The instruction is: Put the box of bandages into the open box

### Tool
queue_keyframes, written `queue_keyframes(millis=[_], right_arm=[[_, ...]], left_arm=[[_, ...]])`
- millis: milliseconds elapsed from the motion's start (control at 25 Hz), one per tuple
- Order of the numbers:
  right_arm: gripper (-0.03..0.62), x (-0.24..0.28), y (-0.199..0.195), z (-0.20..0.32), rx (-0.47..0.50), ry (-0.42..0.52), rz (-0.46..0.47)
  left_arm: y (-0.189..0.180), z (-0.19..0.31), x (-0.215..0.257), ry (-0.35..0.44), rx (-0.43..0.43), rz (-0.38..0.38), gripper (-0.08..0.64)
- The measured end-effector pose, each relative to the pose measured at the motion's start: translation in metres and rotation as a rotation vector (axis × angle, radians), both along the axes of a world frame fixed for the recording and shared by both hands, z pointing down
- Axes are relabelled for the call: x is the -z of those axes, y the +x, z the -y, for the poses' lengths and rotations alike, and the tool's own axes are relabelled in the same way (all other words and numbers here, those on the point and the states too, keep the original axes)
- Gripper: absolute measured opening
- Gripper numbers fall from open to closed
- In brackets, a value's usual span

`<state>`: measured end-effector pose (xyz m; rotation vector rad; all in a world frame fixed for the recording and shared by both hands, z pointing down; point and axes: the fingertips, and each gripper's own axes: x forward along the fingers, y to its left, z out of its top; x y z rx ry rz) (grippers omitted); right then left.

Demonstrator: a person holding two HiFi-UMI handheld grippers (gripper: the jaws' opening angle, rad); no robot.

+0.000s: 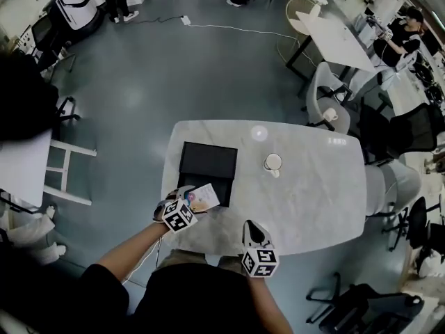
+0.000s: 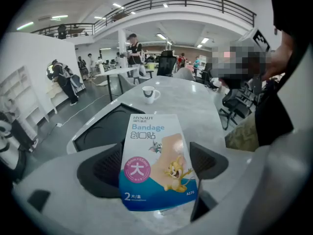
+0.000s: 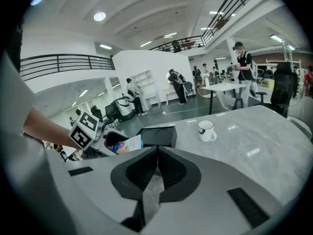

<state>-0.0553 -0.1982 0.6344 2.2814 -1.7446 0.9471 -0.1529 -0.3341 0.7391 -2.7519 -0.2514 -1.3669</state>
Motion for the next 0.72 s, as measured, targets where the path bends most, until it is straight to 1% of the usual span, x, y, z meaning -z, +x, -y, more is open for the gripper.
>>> queue_keyframes(millis=[120,200,280,440,560,720], right_arm=[[0.014,0.005,0.001,0.000,-0.080,0.003,-0.006],[0.014,0.003,0.002,-0.003,-0.115,-0.006,-0.013],[0.014,-0.001,-0.001,-0.009,-0.135,-0.022,-0.013],[0.014,-0.005,-0.010,-0.014,-0.160,-0.038,-0.005],[0.014,-0.008,-0.016,-0.019,-0.184,-0.047,-0.004],[0.014,-0.014,-0.013,-0.036,-0.233,-0.065,-0.003]], left_arm=[[0.010,0.006,-0.014,0.015,-0.123,0.020,0.446],[0.020,0.005,-0.024,0.001,-0.190,0.012,0.446],[0.028,0.003,-0.036,-0.022,-0.241,0.010,0.446],[0.036,0.010,-0.052,-0.002,-0.365,0.035,0.446],[0.044,0.019,-0.059,0.011,-0.419,0.045,0.446],[0.053,0.020,-0.072,0.024,-0.458,0.071,0.446]])
